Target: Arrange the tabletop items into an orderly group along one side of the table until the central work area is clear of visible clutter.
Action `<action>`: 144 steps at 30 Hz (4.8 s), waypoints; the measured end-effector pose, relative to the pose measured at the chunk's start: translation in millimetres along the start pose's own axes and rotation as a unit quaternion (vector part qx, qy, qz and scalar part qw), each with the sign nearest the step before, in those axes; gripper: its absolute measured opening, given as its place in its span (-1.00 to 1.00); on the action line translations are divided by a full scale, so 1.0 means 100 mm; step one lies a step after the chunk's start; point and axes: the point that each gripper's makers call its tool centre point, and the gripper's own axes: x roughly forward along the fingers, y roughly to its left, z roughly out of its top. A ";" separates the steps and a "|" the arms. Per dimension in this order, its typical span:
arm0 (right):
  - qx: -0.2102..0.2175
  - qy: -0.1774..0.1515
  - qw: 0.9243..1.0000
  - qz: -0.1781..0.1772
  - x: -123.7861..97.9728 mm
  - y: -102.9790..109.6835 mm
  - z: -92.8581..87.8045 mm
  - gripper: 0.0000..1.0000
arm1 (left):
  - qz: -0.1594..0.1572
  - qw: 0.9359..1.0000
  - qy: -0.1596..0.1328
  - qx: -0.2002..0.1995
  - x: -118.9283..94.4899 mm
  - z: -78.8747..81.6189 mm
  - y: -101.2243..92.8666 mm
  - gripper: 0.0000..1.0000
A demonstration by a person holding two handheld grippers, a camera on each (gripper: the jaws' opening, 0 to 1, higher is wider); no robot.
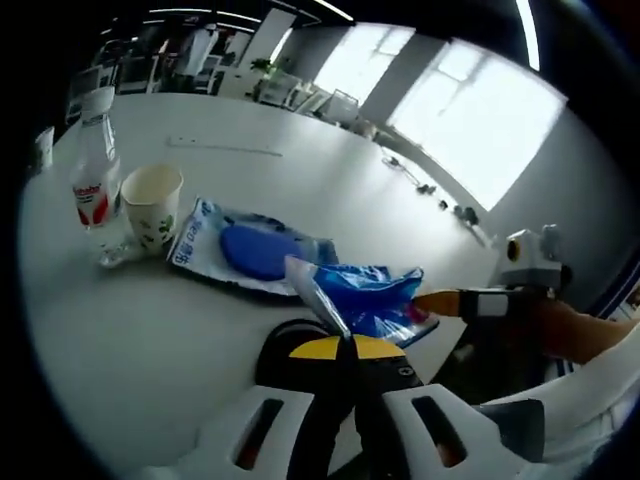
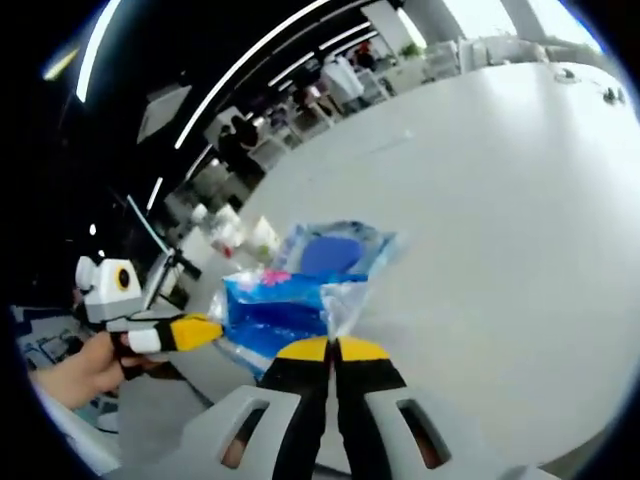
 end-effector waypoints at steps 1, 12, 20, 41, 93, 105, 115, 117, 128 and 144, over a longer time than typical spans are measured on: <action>-0.006 -0.003 1.000 -0.001 -0.02 -0.03 0.03 -1.00 | -0.001 1.000 -0.004 0.001 0.03 0.03 -0.03 -1.00; -0.008 -0.020 1.000 -0.003 -0.23 -0.39 0.35 -1.00 | -0.011 0.999 -0.032 0.001 0.37 0.25 -0.32 -1.00; -0.014 -0.032 0.999 -0.006 -0.31 -0.61 0.54 -1.00 | -0.022 0.999 -0.048 -0.010 0.60 0.39 -0.48 -1.00; -0.033 -0.043 0.998 -0.023 -0.35 -1.16 0.94 -1.00 | -0.020 0.998 -0.060 -0.020 1.18 0.64 -0.66 -1.00; -0.094 0.003 0.995 -0.026 0.34 -1.89 1.29 -1.00 | 0.027 0.996 -0.039 -0.081 2.06 0.76 -0.24 -1.00; -0.093 0.019 0.995 -0.024 0.44 -1.98 1.23 -1.00 | 0.037 0.994 -0.031 -0.096 2.14 0.69 -0.17 -1.00; -0.092 0.033 0.995 -0.019 0.51 -2.03 1.18 -1.00 | 0.045 0.993 -0.020 -0.104 2.19 0.63 -0.10 -1.00; -0.095 0.040 0.995 -0.019 0.53 -2.04 1.15 -1.00 | 0.047 0.993 -0.015 -0.104 2.21 0.59 -0.09 -1.00; -0.094 0.051 0.994 -0.018 0.55 -2.11 1.10 -1.00 | 0.052 0.991 -0.010 -0.120 2.26 0.52 -0.09 -1.00; -0.143 0.067 0.987 -0.025 0.60 -2.12 1.05 -1.00 | 0.074 0.991 0.003 -0.113 2.27 0.39 -0.03 -1.00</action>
